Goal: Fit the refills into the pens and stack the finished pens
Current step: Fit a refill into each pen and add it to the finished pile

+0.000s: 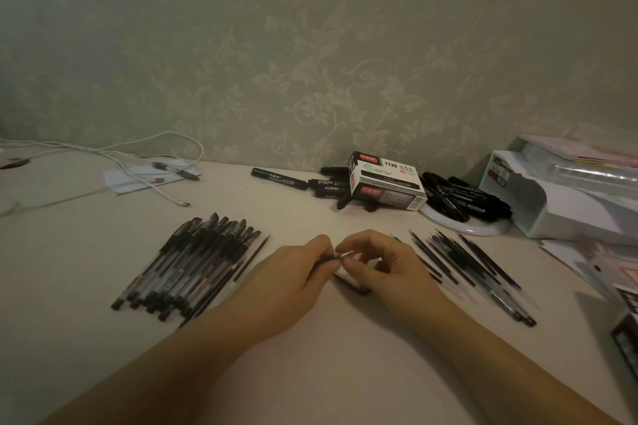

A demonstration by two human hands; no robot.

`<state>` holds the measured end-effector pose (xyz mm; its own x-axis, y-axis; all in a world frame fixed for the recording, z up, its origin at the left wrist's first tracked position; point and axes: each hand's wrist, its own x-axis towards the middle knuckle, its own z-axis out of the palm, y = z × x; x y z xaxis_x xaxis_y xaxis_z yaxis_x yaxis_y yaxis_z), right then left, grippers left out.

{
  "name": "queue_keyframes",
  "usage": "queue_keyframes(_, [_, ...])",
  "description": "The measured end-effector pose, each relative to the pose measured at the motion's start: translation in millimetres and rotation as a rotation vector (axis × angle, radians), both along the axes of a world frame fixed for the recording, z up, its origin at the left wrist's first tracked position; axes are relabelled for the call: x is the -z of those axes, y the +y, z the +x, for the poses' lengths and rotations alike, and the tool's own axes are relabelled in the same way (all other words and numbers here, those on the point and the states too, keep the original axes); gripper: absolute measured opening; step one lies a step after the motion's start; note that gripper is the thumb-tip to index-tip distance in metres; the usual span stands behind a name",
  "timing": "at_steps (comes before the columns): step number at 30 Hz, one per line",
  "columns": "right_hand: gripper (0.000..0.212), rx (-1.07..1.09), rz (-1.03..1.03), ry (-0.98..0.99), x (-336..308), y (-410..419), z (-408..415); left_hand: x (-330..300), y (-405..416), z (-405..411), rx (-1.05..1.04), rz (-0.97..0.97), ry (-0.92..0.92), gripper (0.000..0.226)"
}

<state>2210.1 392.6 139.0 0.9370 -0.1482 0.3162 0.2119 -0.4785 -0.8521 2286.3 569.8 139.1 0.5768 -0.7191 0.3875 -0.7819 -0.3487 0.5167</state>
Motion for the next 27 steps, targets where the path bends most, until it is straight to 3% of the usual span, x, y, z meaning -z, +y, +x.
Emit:
queue_keyframes(3, [0.006, 0.028, -0.001, 0.006, 0.0, 2.3, 0.9, 0.8, -0.2, 0.3, 0.002, 0.000, 0.008, 0.015])
queue_keyframes(11, [0.014, 0.002, -0.005, 0.010, 0.6, -0.8, 1.1, 2.2, 0.1, 1.4, 0.003, 0.004, -0.001, 0.015])
queue_keyframes(27, [0.007, 0.037, 0.011, 0.001, 1.7, 1.1, 2.7, 0.6, -0.5, -1.1, 0.004, -0.002, -0.004, 0.016])
